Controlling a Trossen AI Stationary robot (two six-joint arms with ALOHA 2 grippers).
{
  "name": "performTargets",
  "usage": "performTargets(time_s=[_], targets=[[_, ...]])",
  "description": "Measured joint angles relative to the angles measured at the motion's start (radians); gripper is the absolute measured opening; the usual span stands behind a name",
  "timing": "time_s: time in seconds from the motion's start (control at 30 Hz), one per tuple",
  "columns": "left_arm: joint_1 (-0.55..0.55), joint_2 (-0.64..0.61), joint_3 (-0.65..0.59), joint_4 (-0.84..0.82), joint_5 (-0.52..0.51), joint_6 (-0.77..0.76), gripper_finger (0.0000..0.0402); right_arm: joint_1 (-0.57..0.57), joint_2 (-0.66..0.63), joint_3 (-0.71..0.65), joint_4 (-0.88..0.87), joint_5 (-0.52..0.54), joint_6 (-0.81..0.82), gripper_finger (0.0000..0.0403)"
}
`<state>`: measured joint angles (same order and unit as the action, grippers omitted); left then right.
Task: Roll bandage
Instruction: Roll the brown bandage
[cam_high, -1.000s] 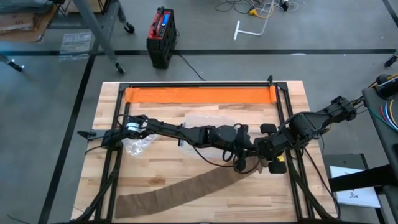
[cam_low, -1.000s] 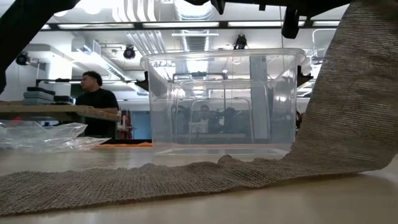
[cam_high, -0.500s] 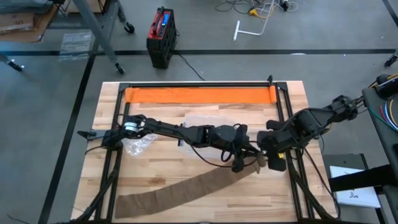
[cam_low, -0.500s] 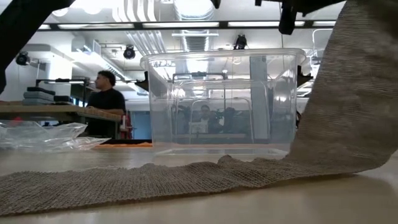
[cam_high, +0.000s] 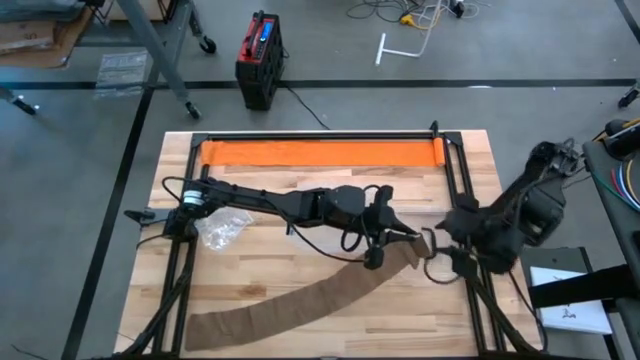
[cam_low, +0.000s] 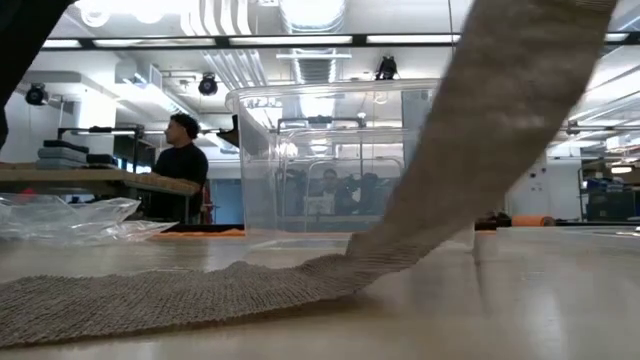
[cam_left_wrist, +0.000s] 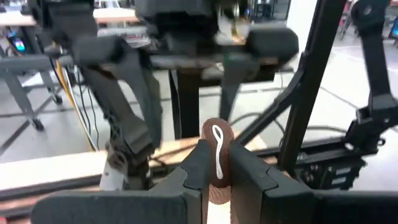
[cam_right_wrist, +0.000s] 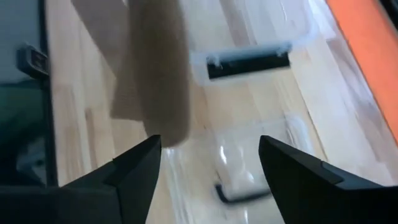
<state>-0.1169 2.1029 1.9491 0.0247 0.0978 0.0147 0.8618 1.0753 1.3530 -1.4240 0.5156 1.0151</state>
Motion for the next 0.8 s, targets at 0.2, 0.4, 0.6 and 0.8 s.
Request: performTargets(time_s=[0.2, 0.4, 0.6, 0.8], targets=[[0.001, 0.004, -0.024, 0.043, 0.000, -0.014, 0.0035, 0.212, -0.004, -0.122, 0.096, 0.235, 0.141, 0.0272], [0.003, -0.013, -0.098, 0.197, 0.086, -0.074, 0.0023, 0.354, 0.028, -0.297, 0.186, 0.412, 0.340, 0.0273], [-0.002, -0.027, -0.141, 0.276, 0.108, -0.087, 0.0022, 0.392, 0.055, -0.390, 0.376, 0.561, 0.332, 0.0272], [-0.002, -0.030, -0.136, 0.290, 0.133, -0.080, 0.0022, 0.388, 0.065, -0.383, 0.372, 0.553, 0.319, 0.0266]])
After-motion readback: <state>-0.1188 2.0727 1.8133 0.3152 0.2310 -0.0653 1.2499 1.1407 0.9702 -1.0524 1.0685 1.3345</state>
